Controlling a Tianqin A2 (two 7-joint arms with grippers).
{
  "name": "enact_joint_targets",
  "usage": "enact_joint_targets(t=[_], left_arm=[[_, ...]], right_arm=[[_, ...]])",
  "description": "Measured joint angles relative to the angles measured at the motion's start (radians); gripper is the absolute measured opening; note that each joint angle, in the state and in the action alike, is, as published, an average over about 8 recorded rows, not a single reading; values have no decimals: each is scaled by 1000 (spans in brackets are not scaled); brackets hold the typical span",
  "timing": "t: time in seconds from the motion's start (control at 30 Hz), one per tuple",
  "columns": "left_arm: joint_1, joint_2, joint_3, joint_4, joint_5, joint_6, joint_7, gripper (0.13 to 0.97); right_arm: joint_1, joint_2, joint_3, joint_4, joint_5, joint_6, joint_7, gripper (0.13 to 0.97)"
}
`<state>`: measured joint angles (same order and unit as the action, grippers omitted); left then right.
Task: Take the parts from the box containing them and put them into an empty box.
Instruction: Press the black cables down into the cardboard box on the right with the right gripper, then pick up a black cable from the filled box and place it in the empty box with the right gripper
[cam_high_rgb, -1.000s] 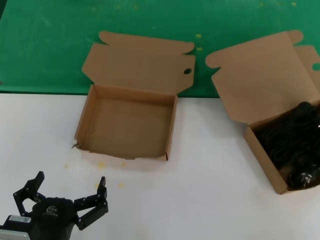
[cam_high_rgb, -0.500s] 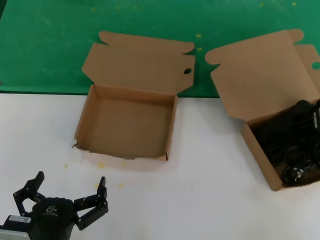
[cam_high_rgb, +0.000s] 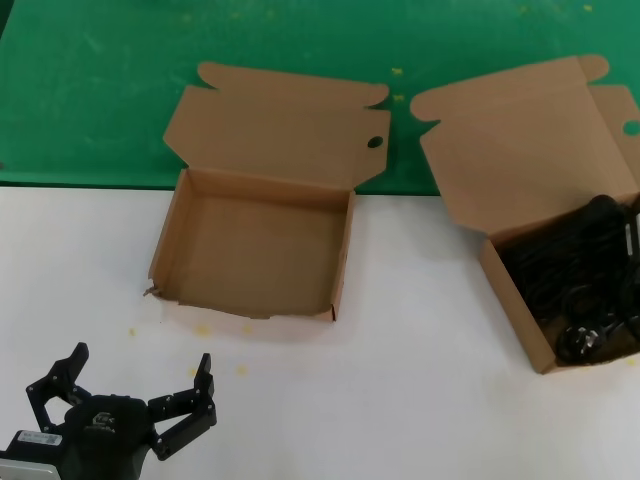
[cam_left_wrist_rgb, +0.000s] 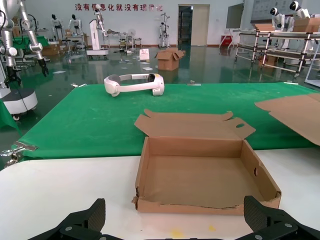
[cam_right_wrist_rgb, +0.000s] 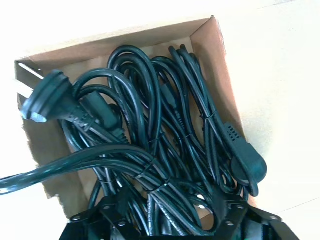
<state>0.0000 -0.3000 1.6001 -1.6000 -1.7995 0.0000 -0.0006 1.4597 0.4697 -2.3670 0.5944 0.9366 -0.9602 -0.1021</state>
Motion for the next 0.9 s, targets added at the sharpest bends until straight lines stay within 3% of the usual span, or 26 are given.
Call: enact_joint_targets(t=[0.6,0.9], left_arm=[[0,0,0,0,0,0,0,966],[0,0,0,0,0,0,0,966]], right_arm=[[-22,7,33,80,-40,-54,70,311],[-44,26,54,160,-61,-86,130,267]])
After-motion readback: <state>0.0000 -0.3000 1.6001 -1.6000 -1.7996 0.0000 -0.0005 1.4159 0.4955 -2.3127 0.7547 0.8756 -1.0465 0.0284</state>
